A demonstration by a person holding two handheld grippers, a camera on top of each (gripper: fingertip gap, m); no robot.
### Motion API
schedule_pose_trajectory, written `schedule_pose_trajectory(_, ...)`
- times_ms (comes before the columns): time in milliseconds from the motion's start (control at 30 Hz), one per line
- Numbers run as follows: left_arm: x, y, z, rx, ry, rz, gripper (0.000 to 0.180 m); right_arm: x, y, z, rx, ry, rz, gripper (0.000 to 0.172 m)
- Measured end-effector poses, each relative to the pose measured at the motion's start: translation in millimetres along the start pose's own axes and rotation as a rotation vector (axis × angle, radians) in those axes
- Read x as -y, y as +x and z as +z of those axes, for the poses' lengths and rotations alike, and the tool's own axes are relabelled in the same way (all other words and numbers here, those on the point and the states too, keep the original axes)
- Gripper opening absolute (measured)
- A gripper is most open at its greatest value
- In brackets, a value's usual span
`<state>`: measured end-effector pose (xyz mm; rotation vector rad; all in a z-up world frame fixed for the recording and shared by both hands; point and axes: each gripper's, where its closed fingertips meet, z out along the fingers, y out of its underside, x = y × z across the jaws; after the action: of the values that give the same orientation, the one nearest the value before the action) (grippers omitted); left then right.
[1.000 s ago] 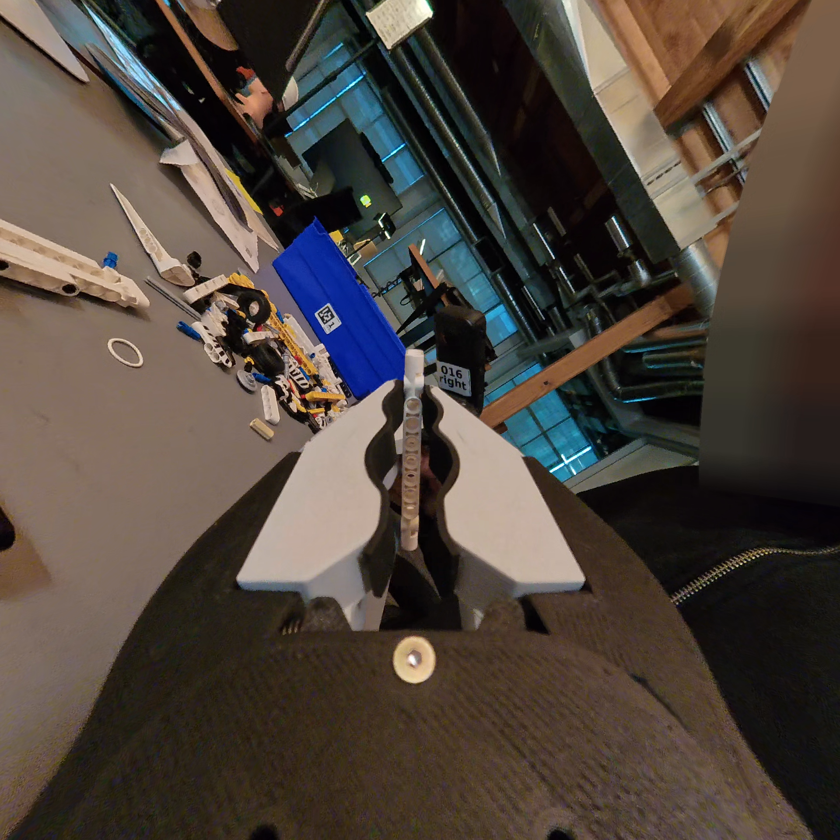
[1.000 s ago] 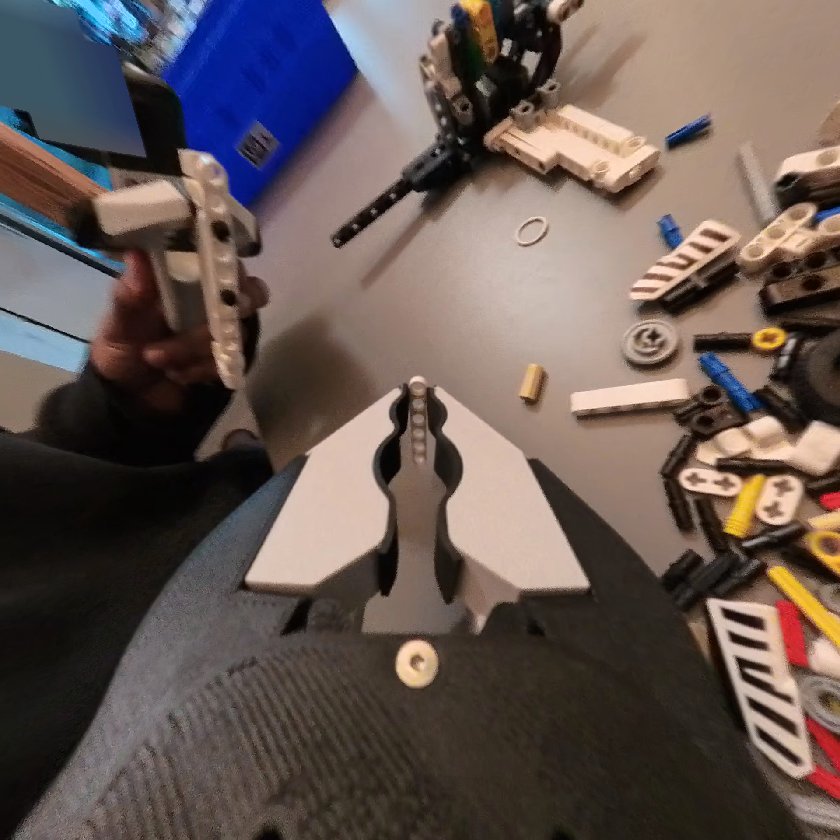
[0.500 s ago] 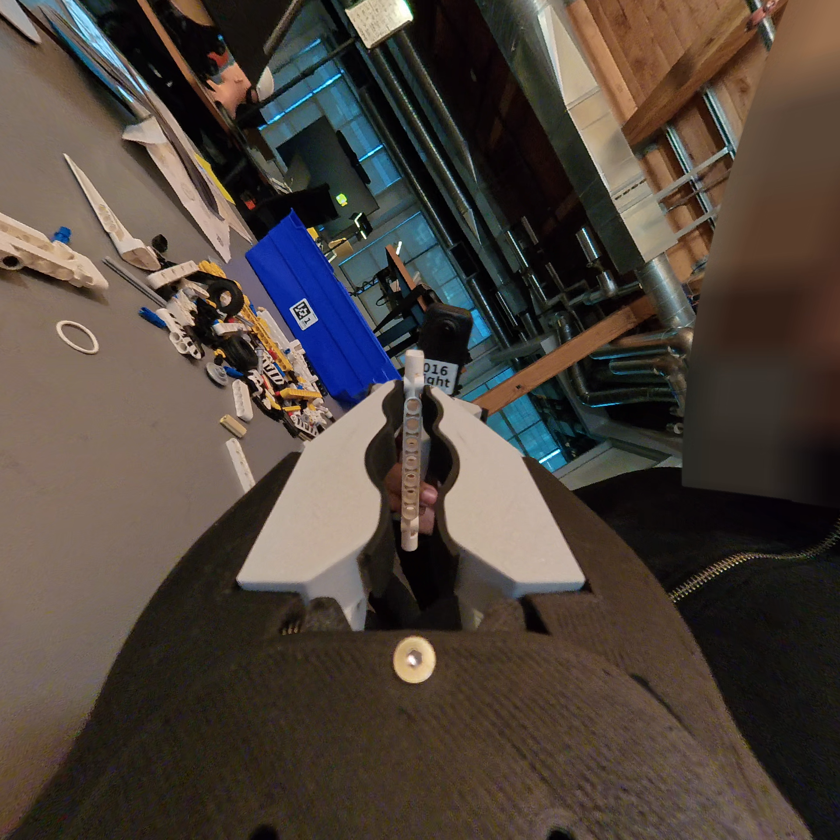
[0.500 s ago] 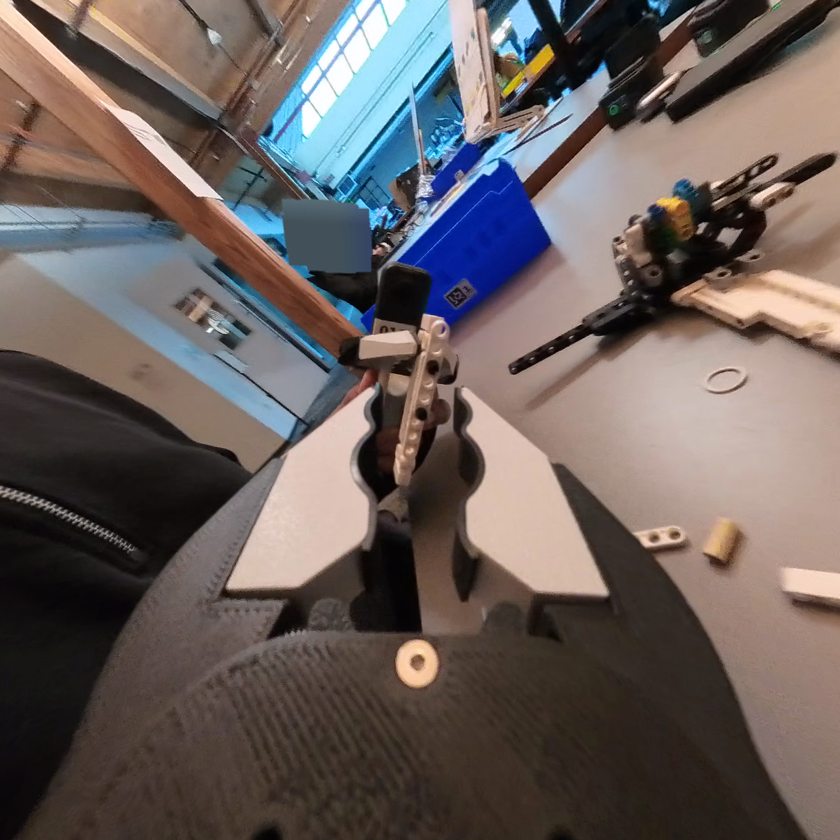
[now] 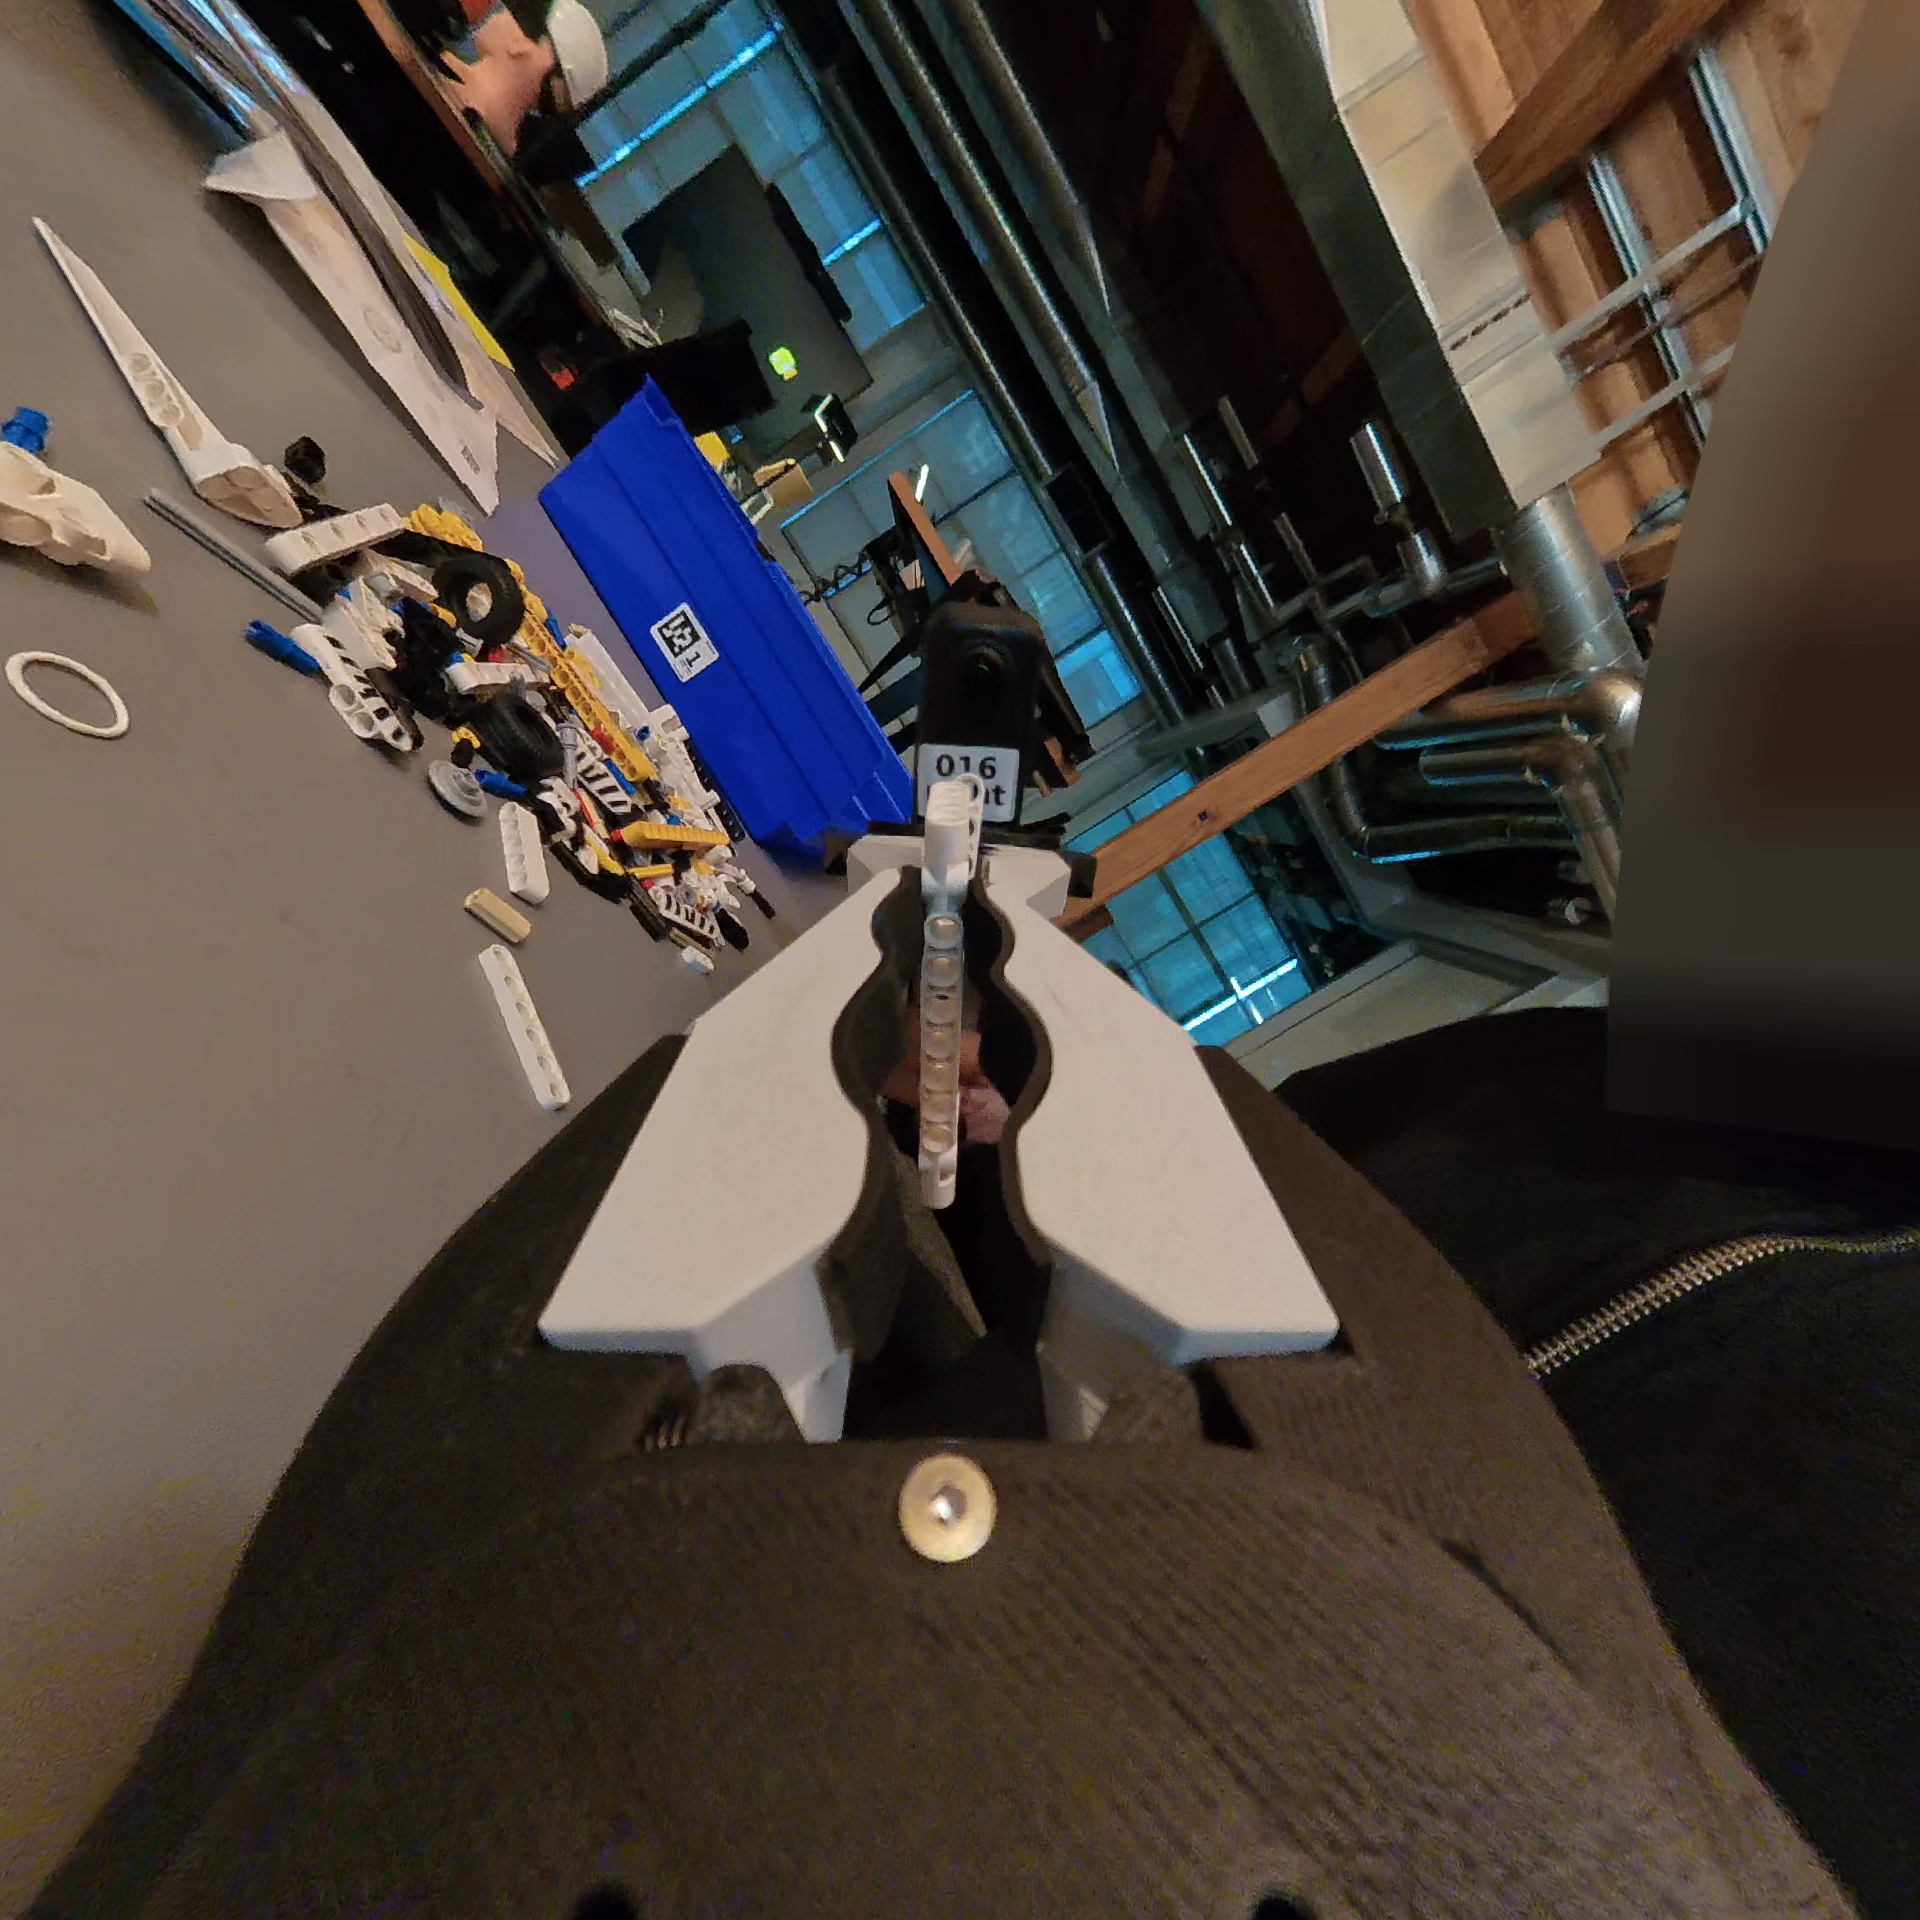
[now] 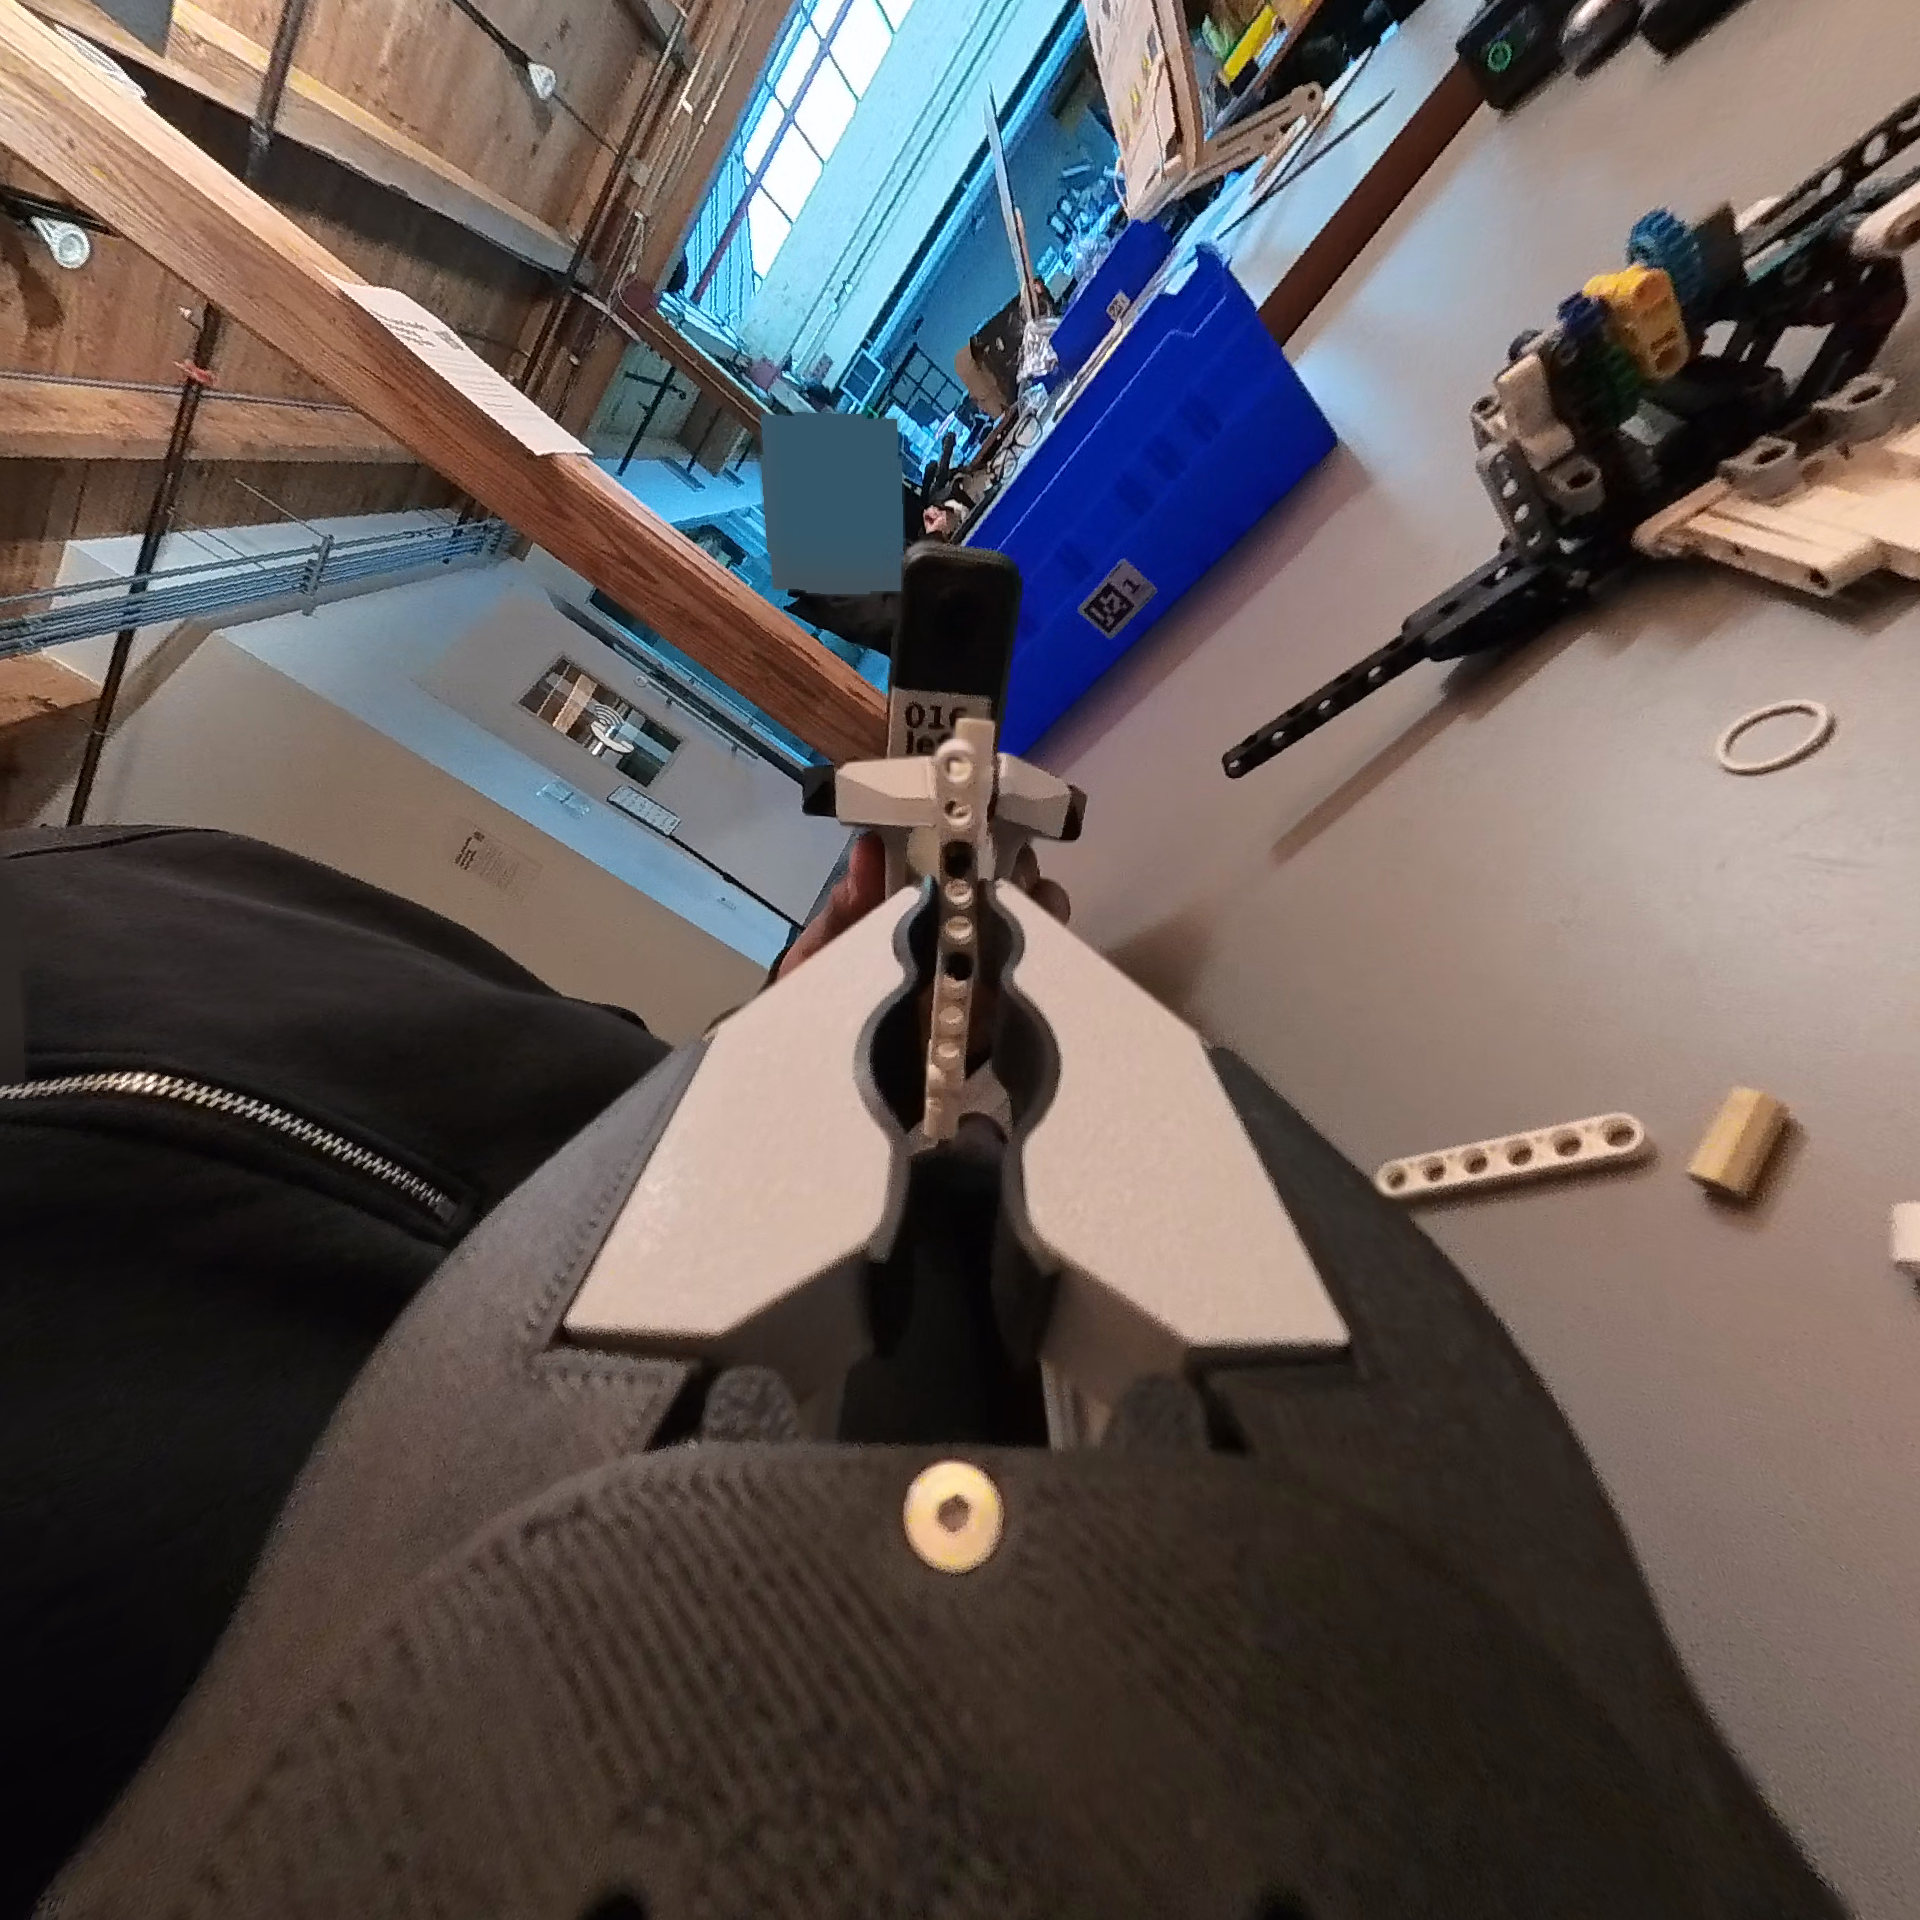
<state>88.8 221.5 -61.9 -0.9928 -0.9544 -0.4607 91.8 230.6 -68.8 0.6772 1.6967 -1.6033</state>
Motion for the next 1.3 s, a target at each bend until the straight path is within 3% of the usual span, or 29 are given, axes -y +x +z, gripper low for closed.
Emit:
schedule_pose_trajectory(67,-5,3,3,-0.009,-0.041,0.02,0.006,1,-2,-5,0.023,0.012,0.029,0.005)
schedule_pose_trajectory(167,4,3,0,-0.033,0.01,-0.011,0.005,14,4,-16,0.042,0.085,0.076,0.005)
schedule_pose_trajectory(233,1,1,1,-0.038,0.013,-0.039,0.019,14,7,-17,0.031,0.081,0.075,0.005)
schedule_pose_trajectory(267,-2,2,3,-0.04,0.005,-0.032,0.009,13,8,-15,0.017,0.071,0.061,0.005)
schedule_pose_trajectory(367,-4,2,3,-0.021,0.0,0.021,0.005,14,8,-12,0.004,0.067,0.042,0.005)
schedule_pose_trajectory(567,2,-43,-3,0.204,-0.043,0.077,0.005,12,44,-43,-0.256,0.026,-0.047,0.005)
schedule_pose_trajectory(767,0,-74,4,0.369,-0.139,0.132,0.006,9,43,-49,-0.249,0.051,-0.018,0.005)
schedule_pose_trajectory(933,15,-70,2,0.448,-0.103,0.259,0.037,10,35,-45,-0.145,0.115,0.045,0.005)
schedule_pose_trajectory(1067,18,-44,8,0.375,-0.082,0.334,0.038,7,32,-39,-0.117,0.089,0.031,0.005)
schedule_pose_trajectory(1200,1,-24,22,0.191,-0.132,0.228,0.032,5,27,-29,-0.111,0.045,-0.013,0.005)
schedule_pose_trajectory(1300,-6,-20,27,0.137,-0.137,0.193,0.015,4,24,-23,-0.121,0.026,-0.052,0.005)
